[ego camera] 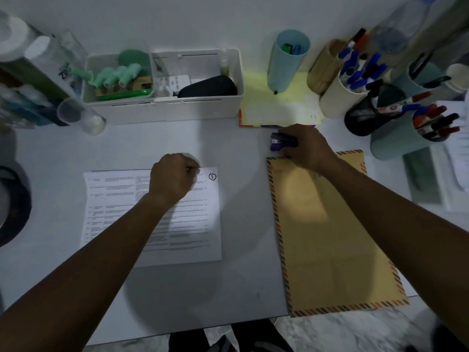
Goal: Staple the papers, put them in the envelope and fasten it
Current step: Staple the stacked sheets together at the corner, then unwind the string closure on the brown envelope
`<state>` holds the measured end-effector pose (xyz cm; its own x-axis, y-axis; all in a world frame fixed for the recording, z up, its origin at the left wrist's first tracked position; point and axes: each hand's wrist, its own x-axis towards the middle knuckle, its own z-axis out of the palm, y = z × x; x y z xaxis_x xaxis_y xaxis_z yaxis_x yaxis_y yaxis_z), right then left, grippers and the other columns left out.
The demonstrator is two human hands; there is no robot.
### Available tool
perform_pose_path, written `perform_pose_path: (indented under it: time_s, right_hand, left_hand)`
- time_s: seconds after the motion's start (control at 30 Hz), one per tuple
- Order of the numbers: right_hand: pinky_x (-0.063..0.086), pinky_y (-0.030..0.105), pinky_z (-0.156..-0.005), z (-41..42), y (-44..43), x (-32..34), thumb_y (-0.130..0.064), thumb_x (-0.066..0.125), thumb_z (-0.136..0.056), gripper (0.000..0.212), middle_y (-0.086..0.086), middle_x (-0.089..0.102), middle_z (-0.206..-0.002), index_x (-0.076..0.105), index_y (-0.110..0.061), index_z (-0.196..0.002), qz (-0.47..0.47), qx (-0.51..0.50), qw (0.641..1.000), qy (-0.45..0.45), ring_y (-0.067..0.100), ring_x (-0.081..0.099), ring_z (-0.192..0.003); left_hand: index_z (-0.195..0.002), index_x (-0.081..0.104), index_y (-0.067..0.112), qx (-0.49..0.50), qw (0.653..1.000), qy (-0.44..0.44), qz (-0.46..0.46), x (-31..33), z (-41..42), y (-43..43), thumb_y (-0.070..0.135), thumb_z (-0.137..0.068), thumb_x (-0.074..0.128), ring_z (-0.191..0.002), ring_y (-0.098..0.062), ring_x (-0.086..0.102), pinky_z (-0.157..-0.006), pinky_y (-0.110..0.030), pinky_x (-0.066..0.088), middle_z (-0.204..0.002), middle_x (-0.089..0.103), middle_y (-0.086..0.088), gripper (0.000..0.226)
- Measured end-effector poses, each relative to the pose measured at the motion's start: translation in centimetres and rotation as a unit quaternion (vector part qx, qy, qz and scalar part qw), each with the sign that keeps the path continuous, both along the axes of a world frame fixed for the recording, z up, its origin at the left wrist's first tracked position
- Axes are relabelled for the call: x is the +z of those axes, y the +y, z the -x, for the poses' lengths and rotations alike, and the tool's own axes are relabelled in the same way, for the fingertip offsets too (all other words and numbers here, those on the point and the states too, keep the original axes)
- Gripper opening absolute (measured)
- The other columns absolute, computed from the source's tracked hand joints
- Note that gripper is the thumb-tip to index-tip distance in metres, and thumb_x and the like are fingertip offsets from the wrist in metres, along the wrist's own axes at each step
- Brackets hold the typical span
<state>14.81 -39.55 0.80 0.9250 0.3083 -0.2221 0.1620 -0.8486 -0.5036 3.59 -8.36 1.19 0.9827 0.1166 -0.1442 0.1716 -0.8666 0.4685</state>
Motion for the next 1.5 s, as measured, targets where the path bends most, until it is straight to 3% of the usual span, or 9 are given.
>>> perform_pose_path:
  time_s: [0.13, 0.23, 0.5, 0.7, 1.13, 1.3, 1.4, 1.5]
  right_hand:
    - [0.043, 0.028, -0.092, 0.2, -0.3, -0.7, -0.015, 0.078, -0.079, 0.058, 0.006, 0.064, -0.132, 0.061, -0.017, -0.134, 0.000, -0.011, 1.000, -0.019, 0.026, 0.059, -0.119]
    - [0.045, 0.032, -0.096, 0.3, -0.3, -1.0, -0.016, 0.077, -0.080, 0.058, 0.006, 0.064, -0.133, 0.060, -0.017, -0.135, 0.003, -0.009, 1.000, -0.030, 0.026, 0.059, -0.120]
    - [0.043, 0.030, -0.096, 1.1, -0.8, -0.9, -0.020, 0.074, -0.081, 0.056, 0.002, 0.064, -0.134, 0.060, -0.020, -0.135, 0.008, -0.016, 0.996, -0.088, 0.023, 0.058, -0.121]
    - [0.051, 0.039, -0.090, 1.9, -1.7, -0.7, -0.019, 0.073, -0.082, 0.049, 0.003, 0.068, -0.124, 0.063, -0.019, -0.130, -0.014, -0.002, 0.993, -0.117, 0.025, 0.063, -0.111]
    - [0.050, 0.041, -0.095, 2.4, -2.3, -0.4, -0.022, 0.077, -0.081, 0.051, 0.005, 0.065, -0.130, 0.064, -0.018, -0.130, -0.003, -0.007, 0.992, -0.127, 0.027, 0.060, -0.116]
    - [0.054, 0.045, -0.085, 3.5, -5.1, -0.2, -0.026, 0.071, -0.083, 0.036, 0.011, 0.069, -0.118, 0.071, -0.018, -0.118, -0.006, -0.044, 0.989, -0.139, 0.034, 0.064, -0.105]
    - [0.054, 0.045, -0.085, 5.0, -7.5, -0.1, -0.019, 0.069, -0.085, 0.025, 0.011, 0.073, -0.108, 0.076, -0.015, -0.108, -0.007, -0.066, 0.990, -0.126, 0.030, 0.067, -0.097]
    - [0.055, 0.039, -0.077, 6.1, -9.6, -0.3, -0.020, 0.068, -0.088, 0.019, 0.010, 0.076, -0.099, 0.078, -0.012, -0.103, 0.000, -0.085, 0.989, -0.125, 0.027, 0.068, -0.088]
  left_hand:
    - [-0.082, 0.079, 0.020, 0.008, 1.000, -0.005, -0.008, 0.3, 0.1, -0.5, 0.015, -0.086, 0.066, -0.082, -0.022, 0.068, -0.071, -0.029, 0.050, -0.086, 0.076, 0.003, 0.014]
    - [-0.078, 0.079, 0.018, 0.009, 1.000, -0.007, -0.008, 0.5, 0.2, -0.7, 0.011, -0.084, 0.067, -0.077, -0.021, 0.068, -0.067, -0.026, 0.046, -0.082, 0.075, 0.004, 0.015]
    - [-0.075, 0.077, 0.014, -0.001, 1.000, -0.006, -0.011, 0.7, 0.4, -0.9, 0.009, -0.080, 0.069, -0.076, -0.025, 0.068, -0.069, -0.031, 0.054, -0.080, 0.075, -0.002, 0.011]
    - [-0.074, 0.076, 0.014, -0.010, 1.000, -0.004, -0.019, 0.5, 0.4, -0.8, 0.008, -0.078, 0.069, -0.074, -0.027, 0.068, -0.069, -0.036, 0.056, -0.079, 0.074, -0.003, 0.010]
    - [-0.089, 0.078, 0.021, -0.001, 0.998, -0.008, -0.056, 0.3, 0.3, -1.5, 0.012, -0.078, 0.065, -0.088, -0.032, 0.069, -0.076, -0.041, 0.057, -0.095, 0.076, -0.003, 0.020]
    - [-0.103, 0.077, 0.024, -0.034, 0.999, -0.033, 0.003, 1.2, -1.0, -5.5, 0.024, -0.084, 0.067, -0.099, -0.024, 0.069, -0.087, -0.041, 0.056, -0.110, 0.075, 0.000, 0.022]
    - [-0.104, 0.076, 0.023, -0.053, 0.997, -0.022, 0.050, 0.8, -2.4, -9.7, 0.029, -0.087, 0.069, -0.100, -0.021, 0.066, -0.089, -0.034, 0.053, -0.110, 0.073, -0.001, 0.020]
    - [-0.107, 0.074, 0.021, -0.107, 0.992, -0.036, 0.062, -0.1, -3.3, -13.9, 0.030, -0.086, 0.069, -0.100, -0.025, 0.064, -0.087, -0.040, 0.053, -0.107, 0.070, -0.005, 0.023]
